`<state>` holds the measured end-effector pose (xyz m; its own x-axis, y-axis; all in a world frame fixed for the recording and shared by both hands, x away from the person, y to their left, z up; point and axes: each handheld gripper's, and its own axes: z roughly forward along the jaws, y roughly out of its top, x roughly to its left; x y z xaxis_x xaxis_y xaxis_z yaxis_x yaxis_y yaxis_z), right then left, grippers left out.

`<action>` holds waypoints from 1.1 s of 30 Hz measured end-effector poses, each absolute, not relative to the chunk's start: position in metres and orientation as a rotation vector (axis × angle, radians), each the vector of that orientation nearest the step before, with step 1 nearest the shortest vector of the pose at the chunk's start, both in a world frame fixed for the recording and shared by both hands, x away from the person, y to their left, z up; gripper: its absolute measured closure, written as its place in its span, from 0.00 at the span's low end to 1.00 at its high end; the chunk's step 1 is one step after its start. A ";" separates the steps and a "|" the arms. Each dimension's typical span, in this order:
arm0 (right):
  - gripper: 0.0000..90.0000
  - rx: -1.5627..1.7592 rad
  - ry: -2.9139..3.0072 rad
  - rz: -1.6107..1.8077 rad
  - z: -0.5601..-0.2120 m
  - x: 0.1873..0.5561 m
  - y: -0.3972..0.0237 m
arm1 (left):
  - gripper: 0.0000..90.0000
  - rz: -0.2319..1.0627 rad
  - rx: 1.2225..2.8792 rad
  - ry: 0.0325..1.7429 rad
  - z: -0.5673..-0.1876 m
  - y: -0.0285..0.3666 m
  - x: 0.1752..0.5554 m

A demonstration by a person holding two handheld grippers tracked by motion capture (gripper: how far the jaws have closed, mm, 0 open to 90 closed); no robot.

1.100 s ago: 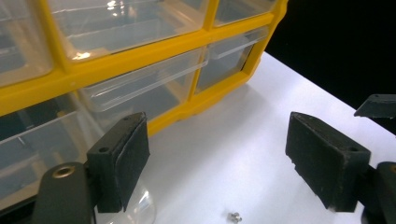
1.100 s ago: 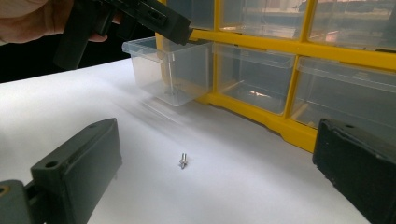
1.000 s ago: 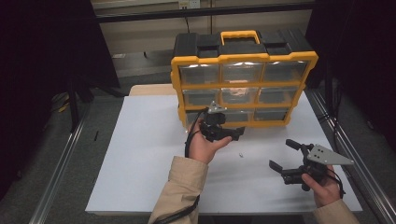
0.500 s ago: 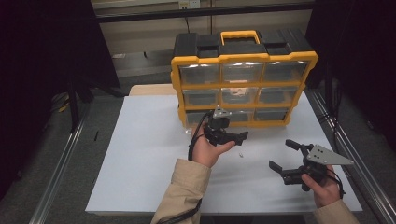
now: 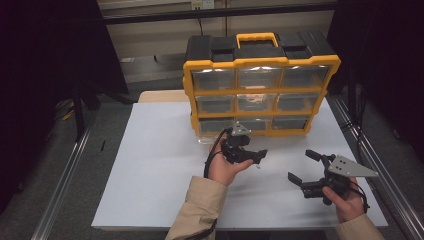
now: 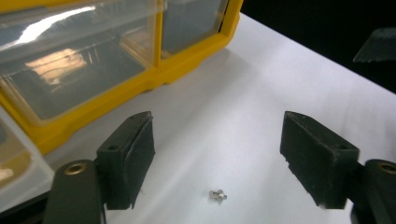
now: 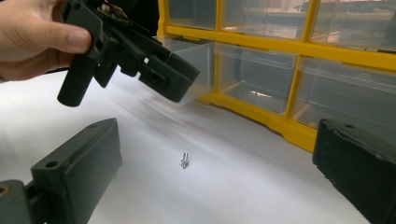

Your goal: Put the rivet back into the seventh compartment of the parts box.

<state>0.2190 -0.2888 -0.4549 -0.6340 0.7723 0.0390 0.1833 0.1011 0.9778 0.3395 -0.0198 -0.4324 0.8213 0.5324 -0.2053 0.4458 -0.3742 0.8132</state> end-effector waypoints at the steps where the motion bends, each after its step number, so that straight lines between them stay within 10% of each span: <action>1: 0.01 0.931 1.891 1.564 -0.455 0.219 -0.289 | 0.33 0.116 2.026 0.714 -0.434 -0.021 0.339; 18: 0.01 0.928 1.891 1.567 -0.455 0.219 -0.288 | 0.65 0.105 2.141 0.696 -0.463 -0.027 0.336; 33: 0.01 0.925 1.894 1.564 -0.455 0.219 -0.287 | 0.72 0.067 2.184 0.704 -0.480 -0.030 0.337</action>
<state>0.2191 -0.2872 -0.4552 -0.6369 0.7701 0.0360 0.1811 0.1041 0.9779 0.3367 -0.0300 -0.4797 0.8423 0.5070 -0.1830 0.4631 -0.5071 0.7269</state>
